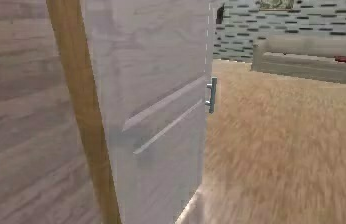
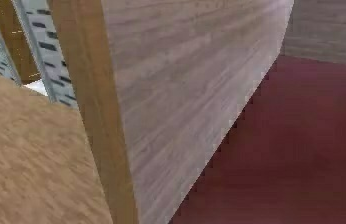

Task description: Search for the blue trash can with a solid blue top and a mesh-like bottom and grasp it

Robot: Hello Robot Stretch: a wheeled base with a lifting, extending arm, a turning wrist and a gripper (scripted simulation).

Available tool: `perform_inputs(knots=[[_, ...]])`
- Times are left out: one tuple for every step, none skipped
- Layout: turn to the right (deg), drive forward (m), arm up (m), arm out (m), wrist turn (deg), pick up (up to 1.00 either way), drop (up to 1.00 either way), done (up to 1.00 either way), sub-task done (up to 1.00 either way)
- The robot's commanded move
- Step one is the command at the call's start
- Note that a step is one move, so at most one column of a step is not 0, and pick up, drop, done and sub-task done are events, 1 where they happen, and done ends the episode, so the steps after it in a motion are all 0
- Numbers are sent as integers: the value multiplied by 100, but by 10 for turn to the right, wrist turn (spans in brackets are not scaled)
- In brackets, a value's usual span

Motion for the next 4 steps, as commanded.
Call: perform_inputs(knots=[[330, 0, 0, 0, 0, 0, 0, 0, 0], [0, 60, 0, 0, 0, 0, 0, 0, 0], [150, 0, 0, 0, 0, 0, 0, 0, 0], [0, 100, 0, 0, 0, 0, 0, 0, 0]])
